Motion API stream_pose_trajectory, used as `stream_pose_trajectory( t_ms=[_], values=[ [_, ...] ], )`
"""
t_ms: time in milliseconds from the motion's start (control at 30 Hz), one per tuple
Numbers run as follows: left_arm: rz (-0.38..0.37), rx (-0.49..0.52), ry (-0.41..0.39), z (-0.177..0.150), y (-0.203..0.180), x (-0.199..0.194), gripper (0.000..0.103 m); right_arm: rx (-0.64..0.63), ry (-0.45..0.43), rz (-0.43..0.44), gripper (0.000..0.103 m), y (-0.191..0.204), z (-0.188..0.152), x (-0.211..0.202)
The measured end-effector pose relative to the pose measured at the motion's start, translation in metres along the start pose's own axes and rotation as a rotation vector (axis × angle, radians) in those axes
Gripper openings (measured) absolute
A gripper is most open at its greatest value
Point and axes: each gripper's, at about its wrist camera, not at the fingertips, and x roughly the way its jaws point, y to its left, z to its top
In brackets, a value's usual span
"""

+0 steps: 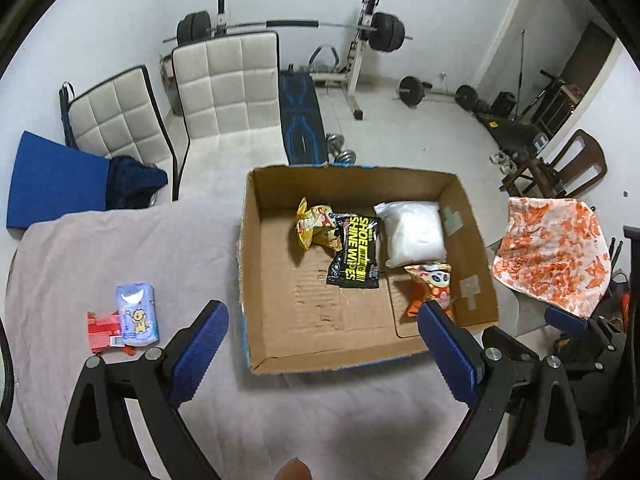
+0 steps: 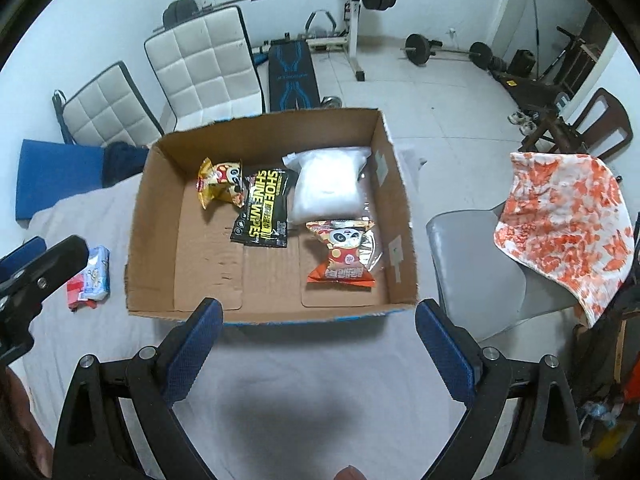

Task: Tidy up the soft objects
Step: 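Grasp the red packet with the left tool while the right tool grasps the blue tissue pack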

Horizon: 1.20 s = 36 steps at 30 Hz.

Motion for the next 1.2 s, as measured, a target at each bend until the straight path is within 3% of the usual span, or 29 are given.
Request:
stream_pose_trajectory(
  t_ms=[300, 433, 600, 800, 967, 1200],
  values=[
    [-0.04, -0.016, -0.012, -0.007, 0.018, -0.027, 0.097, 0.012, -0.033, 0.01, 0.099, 0.02, -0.009, -0.042],
    [-0.033, -0.054, -0.01, -0.009, 0.049, -0.034, 0.097, 0.004, -0.023, 0.04, 0.099, 0.048, -0.009, -0.046],
    [0.031, -0.127, -0.001, -0.015, 0.118, -0.041, 0.097, -0.032, 0.012, 0.121, 0.099, 0.111, -0.008, -0.036],
    [0.175, -0.289, 0.047, -0.039, 0.24, -0.031, 0.097, -0.133, 0.146, 0.242, 0.099, 0.233, -0.003, 0.022],
    [0.268, -0.41, 0.154, -0.07, 0.336, 0.006, 0.097, -0.192, 0.295, 0.296, 0.099, 0.337, 0.0, 0.105],
    [0.276, -0.432, 0.299, -0.105, 0.4, 0.076, 0.097, -0.199, 0.424, 0.247, 0.099, 0.428, 0.007, 0.218]
  ],
)
